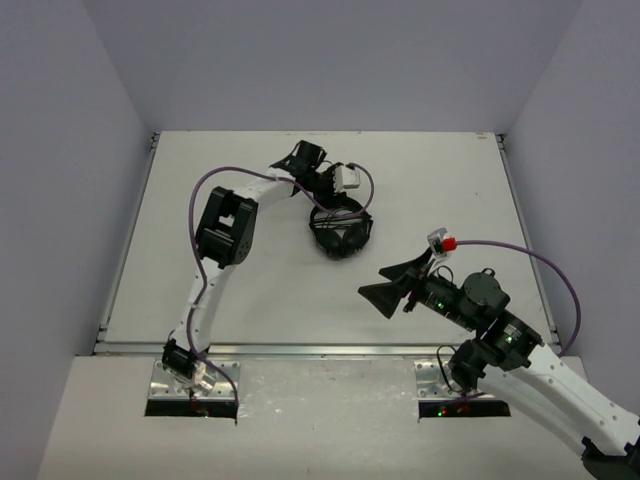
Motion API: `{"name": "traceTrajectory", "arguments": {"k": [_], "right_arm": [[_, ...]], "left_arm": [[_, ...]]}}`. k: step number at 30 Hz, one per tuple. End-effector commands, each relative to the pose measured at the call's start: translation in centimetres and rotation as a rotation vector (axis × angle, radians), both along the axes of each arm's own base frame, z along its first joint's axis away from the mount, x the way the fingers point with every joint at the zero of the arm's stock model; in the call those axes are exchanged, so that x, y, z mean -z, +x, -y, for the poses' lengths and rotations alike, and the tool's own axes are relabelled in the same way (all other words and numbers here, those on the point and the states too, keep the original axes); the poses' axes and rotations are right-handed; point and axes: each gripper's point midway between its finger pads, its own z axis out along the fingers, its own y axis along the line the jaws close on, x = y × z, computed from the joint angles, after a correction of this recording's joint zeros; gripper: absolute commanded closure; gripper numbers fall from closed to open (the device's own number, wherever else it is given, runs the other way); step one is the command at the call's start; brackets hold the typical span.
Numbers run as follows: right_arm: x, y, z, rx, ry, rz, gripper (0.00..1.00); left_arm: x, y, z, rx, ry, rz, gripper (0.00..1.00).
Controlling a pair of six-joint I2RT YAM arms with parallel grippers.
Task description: Wrap the headphones
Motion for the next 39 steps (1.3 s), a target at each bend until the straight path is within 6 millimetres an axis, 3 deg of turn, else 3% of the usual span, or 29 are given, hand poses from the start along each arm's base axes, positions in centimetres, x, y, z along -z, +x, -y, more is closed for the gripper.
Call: {"name": "traceTrajectory", "arguments": {"k": [1, 8, 13, 17, 18, 19, 21, 22, 23, 24, 25, 26, 27, 28, 29, 30, 31, 32, 33, 34, 35, 39], "right_arm": [[-1.6, 0.0, -0.1, -0.011, 0.016, 0.048, 0.03], [-2.3, 0.0, 0.2, -0.002, 0.028, 0.077, 0.03], [-3.0, -0.3, 0.4, -0.006, 0.029, 0.101, 0.03], [-3.3, 0.0, 0.7, 0.005, 0.006, 0.135, 0.02], [-3.3, 0.6, 1.1, 0.040, -0.013, 0.151, 0.01], [-3.2, 1.4, 1.7, 0.074, -0.095, 0.194, 0.01], [-2.4, 3.0, 3.0, 0.158, -0.212, 0.207, 0.01], [-1.8, 4.7, 5.3, 0.290, -0.320, 0.208, 0.01], [-0.7, 5.8, 6.2, 0.352, -0.404, 0.181, 0.01], [-0.3, 6.5, 7.1, 0.404, -0.460, 0.169, 0.01], [-0.3, 7.3, 9.3, 0.508, -0.549, 0.155, 0.01], [0.5, 8.0, 10.0, 0.546, -0.630, 0.124, 0.01], [0.6, 8.3, 10.8, 0.589, -0.672, 0.108, 0.01], [0.0, 8.4, 12.1, 0.643, -0.730, 0.096, 0.01], [0.0, 8.4, 12.6, 0.655, -0.766, 0.082, 0.01], [0.0, 8.6, 12.9, 0.671, -0.799, 0.069, 0.01], [-0.6, 8.3, 13.5, 0.692, -0.808, 0.052, 0.01], [-0.9, 8.2, 13.8, 0.709, -0.813, 0.049, 0.01], [-1.3, 8.1, 13.9, 0.710, -0.804, 0.055, 0.01], [-1.9, 8.0, 14.1, 0.711, -0.795, 0.061, 0.01], [-2.3, 7.8, 14.1, 0.710, -0.782, 0.062, 0.01], [-3.2, 6.7, 14.9, 0.708, -0.735, 0.076, 0.01]], "left_arm": [[-3.1, 1.5, 0.2, -0.034, -0.029, 0.068, 0.44], [-9.4, 0.1, 1.9, 0.019, -0.166, 0.069, 0.29], [-11.2, -0.7, 1.9, 0.013, -0.189, 0.061, 0.28], [-13.8, -0.9, 1.3, -0.044, -0.204, 0.066, 0.26], [-14.3, -0.4, 0.8, -0.096, -0.194, 0.079, 0.03], [-15.1, 0.2, 0.3, -0.151, -0.197, 0.085, 0.00], [-19.0, 1.5, -1.4, -0.379, -0.255, 0.074, 0.00], [-20.8, 2.1, -2.4, -0.491, -0.293, 0.084, 0.00], [-23.8, 2.5, -5.5, -0.777, -0.395, 0.077, 0.00], [-25.3, 2.0, -7.4, -0.911, -0.452, 0.076, 0.00], [-26.1, 1.3, -9.4, -1.042, -0.492, 0.079, 0.00], [-30.9, -1.2, -11.7, -1.166, -0.650, 0.075, 0.00], [-28.4, -2.8, -15.3, -1.348, -0.616, 0.102, 0.00], [-28.7, -4.5, -17.3, -1.460, -0.681, 0.099, 0.00], [-32.5, -8.0, -20.2, -1.525, -0.788, 0.161, 0.00], [-32.4, -10.3, -23.5, -1.661, -0.810, 0.227, 0.00], [-28.9, -12.4, -25.0, -1.752, -0.800, 0.194, 0.00], [-30.8, -15.6, -27.0, -1.785, -0.896, 0.217, 0.00], [-29.9, -17.6, -28.4, -1.837, -0.886, 0.221, 0.00], [-27.5, -18.8, -28.7, -1.842, -0.852, 0.197, 0.00], [-28.4, -20.5, -29.3, -1.817, -0.909, 0.199, 0.00], [-27.0, -23.9, -30.0, -1.778, -0.836, 0.161, 0.00]]}}
